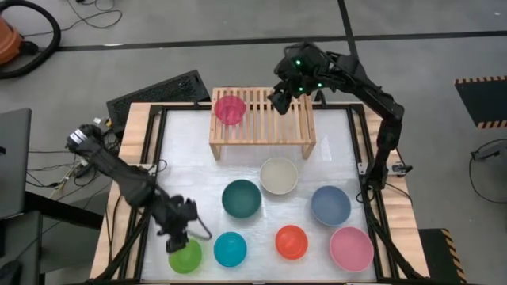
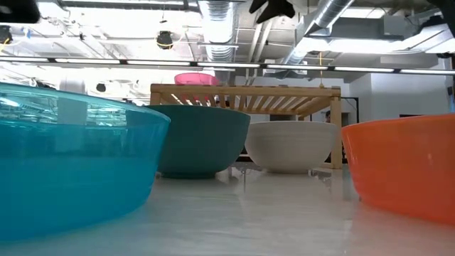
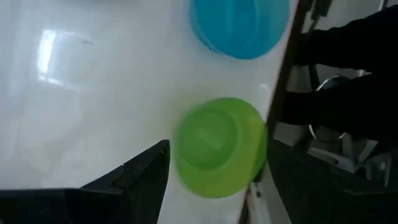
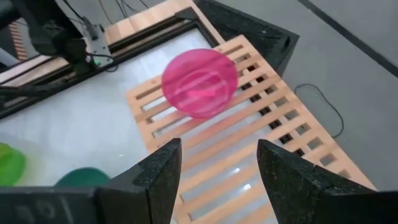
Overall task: Place and stack bowls onto a shelf
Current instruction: Stack the transparent green bowl on top of the transparent pink bowl on the shelf
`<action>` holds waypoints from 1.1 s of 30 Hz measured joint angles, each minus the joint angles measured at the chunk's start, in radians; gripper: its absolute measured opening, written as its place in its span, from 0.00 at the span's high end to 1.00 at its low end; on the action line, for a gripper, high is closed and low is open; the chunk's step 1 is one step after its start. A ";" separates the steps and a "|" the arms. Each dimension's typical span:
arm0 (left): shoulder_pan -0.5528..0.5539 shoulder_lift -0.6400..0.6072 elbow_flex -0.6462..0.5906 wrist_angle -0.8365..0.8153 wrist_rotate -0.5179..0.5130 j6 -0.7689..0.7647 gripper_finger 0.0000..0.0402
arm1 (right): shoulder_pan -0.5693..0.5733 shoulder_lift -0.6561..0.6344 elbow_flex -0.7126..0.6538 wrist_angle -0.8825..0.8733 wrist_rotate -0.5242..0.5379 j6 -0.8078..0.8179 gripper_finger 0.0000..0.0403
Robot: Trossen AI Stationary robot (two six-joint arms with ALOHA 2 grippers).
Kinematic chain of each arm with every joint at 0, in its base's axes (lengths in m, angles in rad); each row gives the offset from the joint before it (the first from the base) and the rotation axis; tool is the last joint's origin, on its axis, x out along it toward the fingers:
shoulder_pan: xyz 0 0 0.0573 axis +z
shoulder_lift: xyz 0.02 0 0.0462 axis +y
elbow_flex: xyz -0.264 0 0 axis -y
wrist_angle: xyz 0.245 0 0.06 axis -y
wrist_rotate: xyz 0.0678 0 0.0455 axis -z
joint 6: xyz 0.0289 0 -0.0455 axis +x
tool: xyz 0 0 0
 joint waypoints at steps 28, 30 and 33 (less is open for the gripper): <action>-0.330 0.092 -0.209 0.174 -0.111 -0.685 0.37 | -0.008 0.000 -0.012 -0.044 -0.005 0.000 0.42; -0.333 0.109 -0.210 0.202 -0.128 -0.775 0.37 | -0.008 0.000 -0.012 -0.047 -0.005 0.000 0.42; -0.335 0.137 -0.210 0.205 -0.129 -0.864 0.37 | -0.008 0.000 -0.012 -0.050 -0.004 -0.001 0.42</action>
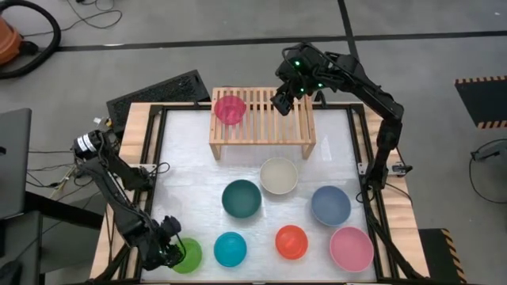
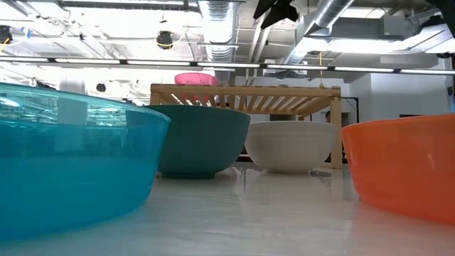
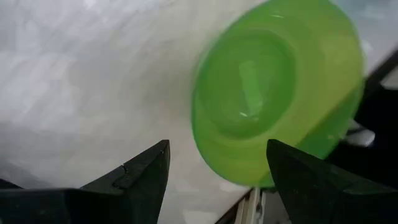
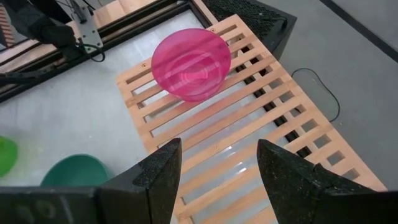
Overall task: Place and stack bowls onto a shelf
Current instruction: Stack the transparent green bowl on top of the transparent pink bowl on the shelf
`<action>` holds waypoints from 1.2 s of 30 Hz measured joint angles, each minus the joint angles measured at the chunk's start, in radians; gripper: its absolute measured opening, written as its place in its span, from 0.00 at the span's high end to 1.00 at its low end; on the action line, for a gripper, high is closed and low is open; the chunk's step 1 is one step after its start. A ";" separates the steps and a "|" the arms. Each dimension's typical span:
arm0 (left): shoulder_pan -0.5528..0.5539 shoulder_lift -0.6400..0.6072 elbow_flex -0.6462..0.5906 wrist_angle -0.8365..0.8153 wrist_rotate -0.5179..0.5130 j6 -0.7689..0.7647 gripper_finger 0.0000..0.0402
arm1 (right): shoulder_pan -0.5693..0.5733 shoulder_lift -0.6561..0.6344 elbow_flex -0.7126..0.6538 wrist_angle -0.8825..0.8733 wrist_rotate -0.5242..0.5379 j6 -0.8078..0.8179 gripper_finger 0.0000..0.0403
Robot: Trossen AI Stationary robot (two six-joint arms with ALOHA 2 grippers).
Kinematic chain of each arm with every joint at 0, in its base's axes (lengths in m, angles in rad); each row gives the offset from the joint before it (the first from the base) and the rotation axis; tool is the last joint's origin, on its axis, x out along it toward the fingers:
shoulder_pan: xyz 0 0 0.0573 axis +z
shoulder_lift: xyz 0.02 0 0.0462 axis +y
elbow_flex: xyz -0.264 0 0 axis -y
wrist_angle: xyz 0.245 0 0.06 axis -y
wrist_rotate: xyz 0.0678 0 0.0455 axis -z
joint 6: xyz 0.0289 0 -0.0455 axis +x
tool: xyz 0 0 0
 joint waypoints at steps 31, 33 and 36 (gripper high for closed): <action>0.019 -0.044 0.000 -0.206 -0.100 -0.356 1.00 | 0.000 0.000 0.000 -0.037 0.000 -0.037 0.42; 0.043 -0.090 0.000 -0.278 -0.134 -0.357 1.00 | 0.000 0.000 0.000 -0.037 0.000 -0.037 0.42; 0.095 -0.152 0.000 -0.406 -0.229 -0.362 1.00 | 0.000 0.000 0.000 -0.036 0.000 -0.037 0.42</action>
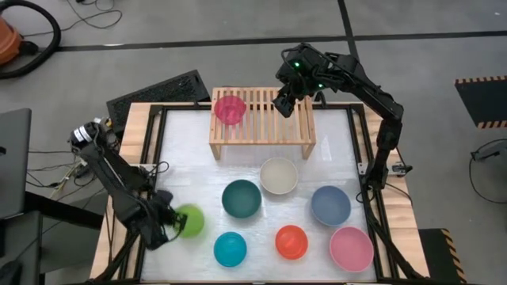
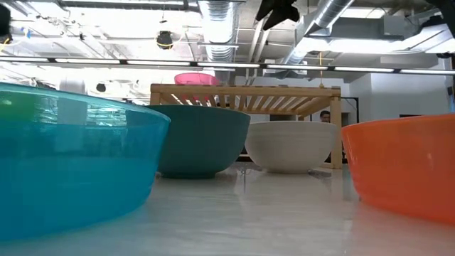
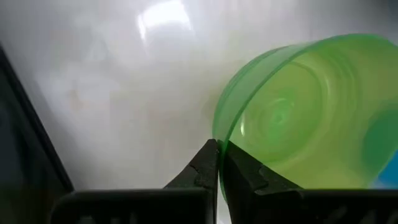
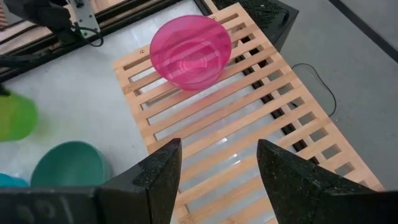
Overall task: Place and stack bowls onto a shelf
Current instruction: Stack the transparent green bowl on top of the transparent pink bowl on the shelf
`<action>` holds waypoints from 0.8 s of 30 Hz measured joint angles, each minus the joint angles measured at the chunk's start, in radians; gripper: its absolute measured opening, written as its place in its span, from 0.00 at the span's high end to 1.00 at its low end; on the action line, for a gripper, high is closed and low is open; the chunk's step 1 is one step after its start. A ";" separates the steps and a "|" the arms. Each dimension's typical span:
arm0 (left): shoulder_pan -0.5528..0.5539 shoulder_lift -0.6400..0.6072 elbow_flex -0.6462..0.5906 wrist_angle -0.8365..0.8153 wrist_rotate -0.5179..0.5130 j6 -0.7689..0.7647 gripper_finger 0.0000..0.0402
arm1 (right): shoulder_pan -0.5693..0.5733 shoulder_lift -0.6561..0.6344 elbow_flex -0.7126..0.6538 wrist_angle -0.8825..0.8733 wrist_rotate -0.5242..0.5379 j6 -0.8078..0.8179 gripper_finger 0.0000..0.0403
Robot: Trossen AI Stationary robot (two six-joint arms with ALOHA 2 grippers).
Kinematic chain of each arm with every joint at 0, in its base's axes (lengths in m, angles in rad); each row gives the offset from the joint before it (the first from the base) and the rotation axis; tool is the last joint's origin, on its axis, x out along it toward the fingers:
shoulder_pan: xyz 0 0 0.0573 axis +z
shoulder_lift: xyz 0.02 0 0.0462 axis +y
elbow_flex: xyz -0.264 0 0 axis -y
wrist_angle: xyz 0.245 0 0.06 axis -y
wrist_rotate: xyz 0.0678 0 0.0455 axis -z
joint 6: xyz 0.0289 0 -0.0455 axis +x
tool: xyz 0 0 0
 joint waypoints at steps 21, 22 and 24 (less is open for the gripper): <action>0.559 -0.315 0.151 0.198 -0.938 1.113 1.00 | 0.134 0.000 0.000 0.168 0.000 0.001 0.42; 0.581 -0.317 0.172 0.248 -0.966 1.236 1.00 | 0.148 0.000 0.000 0.200 0.000 -0.010 0.42; 0.624 -0.318 0.209 0.355 -1.024 1.472 1.00 | 0.177 0.000 0.000 0.294 0.003 -0.024 0.42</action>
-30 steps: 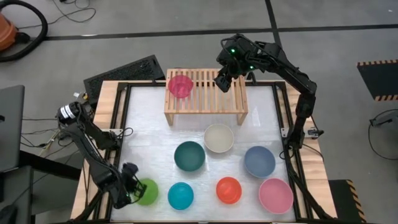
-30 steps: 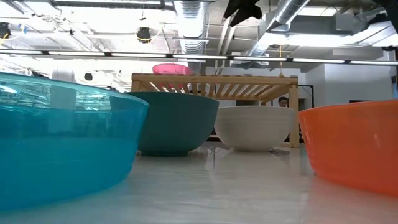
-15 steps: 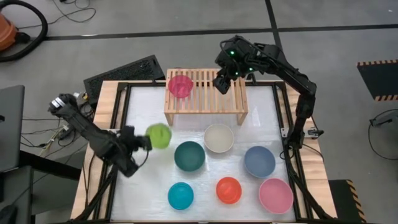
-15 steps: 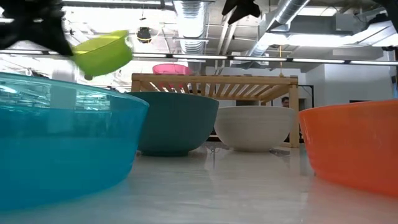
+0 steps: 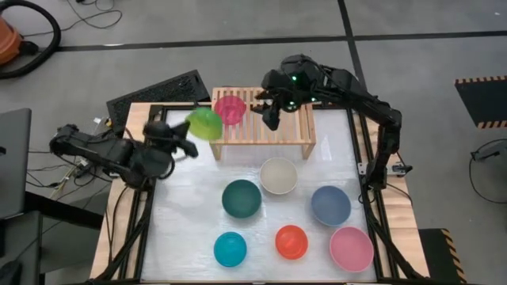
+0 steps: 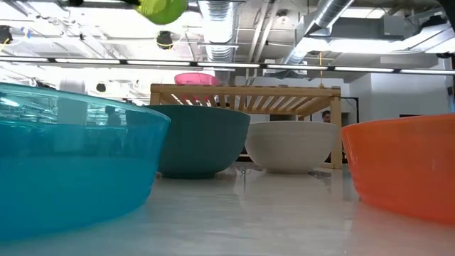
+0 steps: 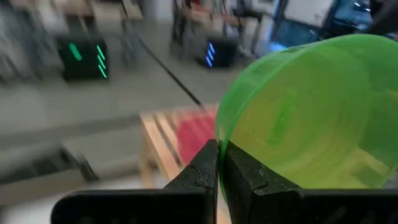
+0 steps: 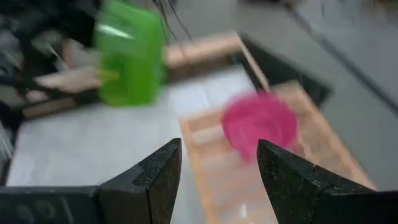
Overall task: Place and stack bowls onto a shelf
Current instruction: Stack the transparent green bowl on top of the transparent pink bowl on the shelf
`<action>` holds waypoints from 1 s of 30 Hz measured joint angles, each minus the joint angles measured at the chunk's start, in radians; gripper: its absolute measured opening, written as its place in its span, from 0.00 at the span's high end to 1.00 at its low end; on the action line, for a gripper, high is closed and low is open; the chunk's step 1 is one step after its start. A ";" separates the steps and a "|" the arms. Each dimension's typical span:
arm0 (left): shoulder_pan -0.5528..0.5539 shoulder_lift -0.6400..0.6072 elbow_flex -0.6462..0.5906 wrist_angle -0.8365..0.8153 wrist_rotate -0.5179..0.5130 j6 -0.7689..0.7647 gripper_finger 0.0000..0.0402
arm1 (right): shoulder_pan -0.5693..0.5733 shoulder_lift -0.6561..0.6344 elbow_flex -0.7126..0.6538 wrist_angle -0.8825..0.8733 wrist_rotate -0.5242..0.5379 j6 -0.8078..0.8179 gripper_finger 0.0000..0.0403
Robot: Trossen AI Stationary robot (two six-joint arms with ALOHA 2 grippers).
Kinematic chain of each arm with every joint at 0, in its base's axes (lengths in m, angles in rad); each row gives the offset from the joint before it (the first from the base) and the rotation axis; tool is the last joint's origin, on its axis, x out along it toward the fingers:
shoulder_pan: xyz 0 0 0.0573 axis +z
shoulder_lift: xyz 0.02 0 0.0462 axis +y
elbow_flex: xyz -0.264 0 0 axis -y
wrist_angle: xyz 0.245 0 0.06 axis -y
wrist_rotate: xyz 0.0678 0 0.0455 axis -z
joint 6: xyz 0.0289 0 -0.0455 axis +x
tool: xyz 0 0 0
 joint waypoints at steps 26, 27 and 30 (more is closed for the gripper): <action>0.375 0.120 0.035 0.851 0.300 1.046 1.00 | 0.244 0.150 0.000 0.502 0.805 -0.202 0.49; 0.373 0.120 0.035 0.850 0.311 1.050 1.00 | 0.244 0.151 0.000 0.496 0.823 -0.203 0.50; 0.370 0.124 0.035 0.856 0.329 1.050 1.00 | 0.239 0.151 0.000 0.480 0.843 -0.201 0.52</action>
